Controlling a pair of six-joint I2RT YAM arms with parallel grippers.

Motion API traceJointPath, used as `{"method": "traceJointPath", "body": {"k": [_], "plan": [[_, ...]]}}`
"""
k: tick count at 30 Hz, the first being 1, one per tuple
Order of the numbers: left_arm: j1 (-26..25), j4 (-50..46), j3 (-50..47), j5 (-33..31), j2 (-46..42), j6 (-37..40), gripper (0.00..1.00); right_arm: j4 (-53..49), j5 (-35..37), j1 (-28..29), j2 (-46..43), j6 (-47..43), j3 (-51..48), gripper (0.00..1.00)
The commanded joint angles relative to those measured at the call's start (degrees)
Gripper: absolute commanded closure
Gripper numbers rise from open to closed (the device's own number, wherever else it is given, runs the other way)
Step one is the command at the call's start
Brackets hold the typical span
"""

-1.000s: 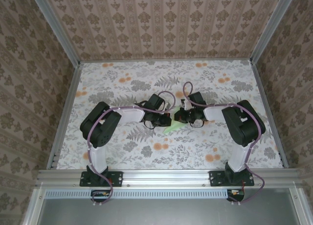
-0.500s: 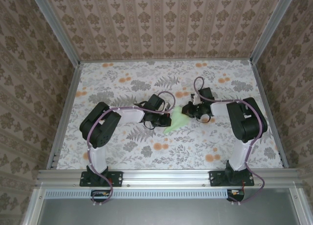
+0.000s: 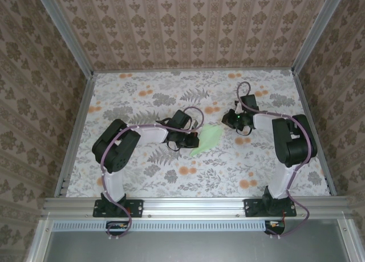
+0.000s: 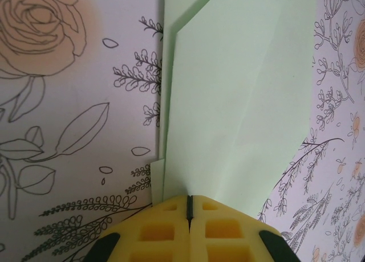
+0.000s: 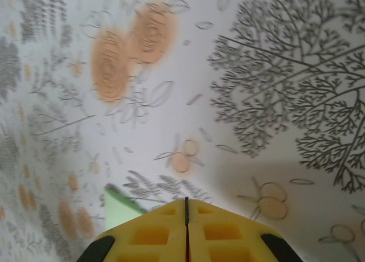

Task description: Fold a paper plane with a square sheet of paper (pick it up from the middle)

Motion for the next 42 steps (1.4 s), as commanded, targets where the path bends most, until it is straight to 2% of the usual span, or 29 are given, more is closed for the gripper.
{"method": "traceJointPath", "body": {"k": [1,8,12,17,24,31,37,42], "plan": [[0.0,-13.6,-3.5,-4.8,3.1,1.0,1.0,-1.2,-1.0,1.8,-5.8,1.1,-1.8,0.91],[0.0,-12.4,-3.0,-4.8,2.7,0.6,1.0,1.6,-3.2,10.5,-5.1,5.3,-6.7,0.91],[0.0,-11.6,-3.2,-4.3,2.4,0.5,1.0,4.5,-5.1,12.9,-2.5,7.2,-7.6,0.91],[0.0,-10.1,-3.8,-3.4,2.0,0.0,1.0,4.3,-7.6,13.2,1.3,7.2,-6.6,0.91],[0.2,-6.5,-3.1,0.3,-2.0,0.6,1.0,-1.1,-4.1,13.2,3.4,5.1,-5.8,0.92],[0.8,-0.1,-4.2,4.7,-6.5,-2.8,0.84,-2.7,-3.0,13.2,3.7,4.1,-5.8,0.92],[0.9,4.3,-6.9,8.7,-4.9,-6.0,0.82,-3.7,-3.1,13.2,4.7,3.7,-5.3,0.92],[0.9,3.4,-7.7,8.9,-3.7,-6.4,0.82,-3.9,-3.1,13.2,5.5,3.9,-5.1,0.92]]}}
